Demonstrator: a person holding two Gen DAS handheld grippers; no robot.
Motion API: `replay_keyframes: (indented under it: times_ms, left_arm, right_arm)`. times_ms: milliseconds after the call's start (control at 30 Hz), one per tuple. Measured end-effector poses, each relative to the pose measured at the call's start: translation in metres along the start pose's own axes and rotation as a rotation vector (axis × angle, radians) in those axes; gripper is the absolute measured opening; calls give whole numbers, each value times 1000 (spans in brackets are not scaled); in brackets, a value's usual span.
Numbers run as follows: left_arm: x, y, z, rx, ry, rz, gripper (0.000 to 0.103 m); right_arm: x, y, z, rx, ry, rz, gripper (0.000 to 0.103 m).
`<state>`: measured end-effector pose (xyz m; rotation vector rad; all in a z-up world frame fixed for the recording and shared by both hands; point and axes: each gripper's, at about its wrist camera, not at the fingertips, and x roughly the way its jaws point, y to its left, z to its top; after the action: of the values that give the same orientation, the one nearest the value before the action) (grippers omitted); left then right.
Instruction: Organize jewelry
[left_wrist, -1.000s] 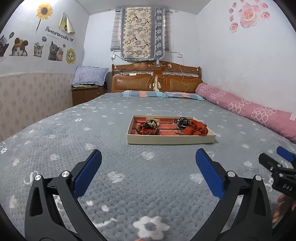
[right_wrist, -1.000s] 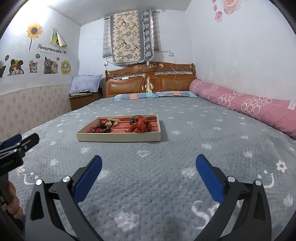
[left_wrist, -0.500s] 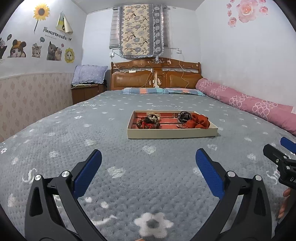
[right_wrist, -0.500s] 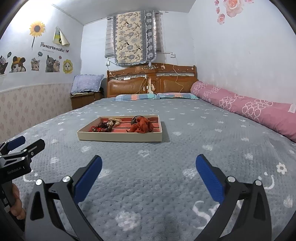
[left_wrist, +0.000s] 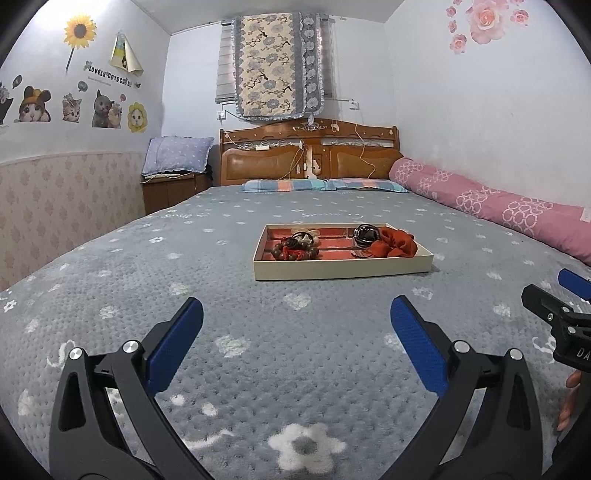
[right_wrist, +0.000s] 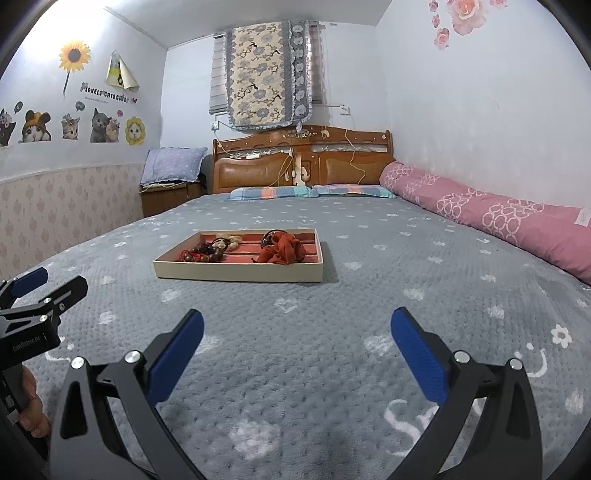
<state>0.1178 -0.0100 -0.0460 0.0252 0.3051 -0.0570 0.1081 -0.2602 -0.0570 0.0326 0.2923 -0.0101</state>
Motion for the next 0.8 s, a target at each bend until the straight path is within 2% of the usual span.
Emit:
replay_keyframes:
  times_ms: [800]
  left_arm:
    - [-1,2,-1,11,-3,3,98]
  right_arm:
    - [-5,0,-1,-7,-22,-3,99]
